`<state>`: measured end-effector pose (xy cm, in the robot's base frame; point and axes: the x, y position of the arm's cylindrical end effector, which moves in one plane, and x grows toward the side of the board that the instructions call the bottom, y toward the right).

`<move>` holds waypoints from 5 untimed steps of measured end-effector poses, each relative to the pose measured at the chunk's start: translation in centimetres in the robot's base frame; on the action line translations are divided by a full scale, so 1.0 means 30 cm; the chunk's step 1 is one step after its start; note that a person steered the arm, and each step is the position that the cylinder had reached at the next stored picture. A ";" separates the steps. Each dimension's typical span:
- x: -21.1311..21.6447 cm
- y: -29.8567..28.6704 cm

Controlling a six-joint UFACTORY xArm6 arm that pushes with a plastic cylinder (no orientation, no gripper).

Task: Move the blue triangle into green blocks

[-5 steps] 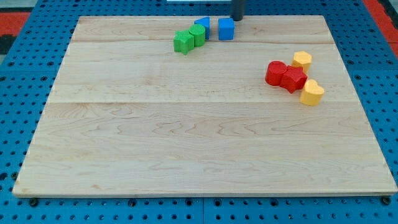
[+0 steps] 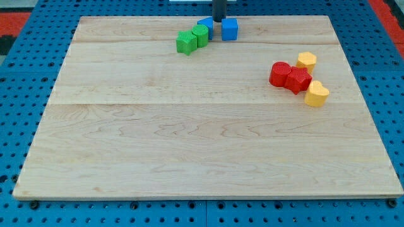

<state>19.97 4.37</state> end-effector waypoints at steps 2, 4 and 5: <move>0.047 0.037; 0.002 -0.034; 0.014 -0.096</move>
<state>20.41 1.51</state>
